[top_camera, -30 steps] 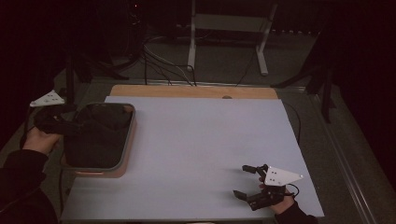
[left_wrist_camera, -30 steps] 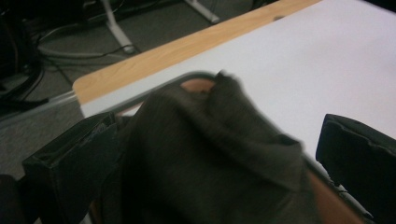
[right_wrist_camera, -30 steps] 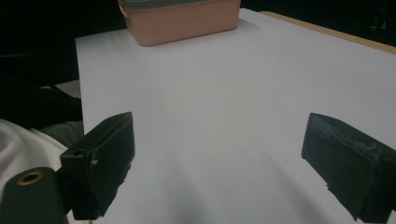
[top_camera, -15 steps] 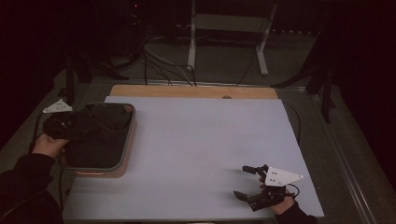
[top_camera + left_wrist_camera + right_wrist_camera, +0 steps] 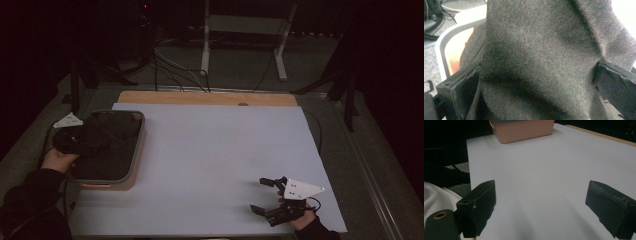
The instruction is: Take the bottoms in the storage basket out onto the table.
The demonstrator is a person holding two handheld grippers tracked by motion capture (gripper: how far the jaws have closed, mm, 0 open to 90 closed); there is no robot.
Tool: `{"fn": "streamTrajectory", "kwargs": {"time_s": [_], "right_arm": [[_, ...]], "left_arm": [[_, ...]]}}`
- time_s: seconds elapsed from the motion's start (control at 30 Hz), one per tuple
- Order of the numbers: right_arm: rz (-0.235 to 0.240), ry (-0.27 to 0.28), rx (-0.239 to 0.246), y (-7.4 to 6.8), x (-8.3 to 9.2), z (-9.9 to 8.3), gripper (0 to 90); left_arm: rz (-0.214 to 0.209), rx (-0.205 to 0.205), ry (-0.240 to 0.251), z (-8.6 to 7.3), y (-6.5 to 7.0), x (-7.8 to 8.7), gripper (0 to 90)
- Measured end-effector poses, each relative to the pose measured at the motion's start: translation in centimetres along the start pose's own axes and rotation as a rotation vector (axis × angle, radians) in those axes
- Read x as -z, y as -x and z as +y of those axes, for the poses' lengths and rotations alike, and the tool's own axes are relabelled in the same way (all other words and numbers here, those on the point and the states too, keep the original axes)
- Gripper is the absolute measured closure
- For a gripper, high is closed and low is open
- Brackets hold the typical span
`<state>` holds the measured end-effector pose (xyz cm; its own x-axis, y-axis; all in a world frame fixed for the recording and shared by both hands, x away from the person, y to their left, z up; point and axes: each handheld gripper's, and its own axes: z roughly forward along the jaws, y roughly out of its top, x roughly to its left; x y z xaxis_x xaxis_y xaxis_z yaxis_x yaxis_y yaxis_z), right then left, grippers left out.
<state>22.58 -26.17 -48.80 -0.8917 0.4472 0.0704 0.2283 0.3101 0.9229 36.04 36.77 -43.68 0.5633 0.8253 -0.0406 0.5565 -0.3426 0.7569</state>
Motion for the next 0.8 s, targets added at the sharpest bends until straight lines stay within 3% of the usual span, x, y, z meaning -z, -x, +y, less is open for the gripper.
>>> {"fn": "streamTrajectory", "kwargs": {"time_s": [0.07,0.1,0.3,0.5,0.57,0.7,0.8], "right_arm": [[0.002,0.000,-0.001,0.0,0.0,0.0,9.7],[0.002,0.000,0.001,0.0,0.0,0.0,9.7],[0.001,0.001,0.003,-0.1,0.0,0.1,9.7],[0.002,0.000,0.003,-0.1,0.0,0.1,9.8],[0.002,0.000,0.004,-0.1,0.0,0.1,9.8],[0.002,0.001,0.005,-0.1,0.0,0.1,9.8],[0.001,0.000,0.006,-0.1,-0.1,0.1,9.8]], "left_arm": [[-0.003,-0.007,-0.016,0.1,0.2,-0.2,0.1],[-0.020,0.002,-0.024,0.2,0.3,-0.3,0.1],[-0.028,0.047,-0.058,0.3,0.6,-0.9,0.2],[-0.024,0.054,-0.101,0.5,0.9,-1.3,0.1],[-0.013,0.036,-0.122,0.6,1.1,-1.4,0.4],[0.004,0.032,-0.143,0.5,1.3,-1.6,6.0],[0.015,0.016,-0.168,0.5,1.4,-1.7,16.1]]}}
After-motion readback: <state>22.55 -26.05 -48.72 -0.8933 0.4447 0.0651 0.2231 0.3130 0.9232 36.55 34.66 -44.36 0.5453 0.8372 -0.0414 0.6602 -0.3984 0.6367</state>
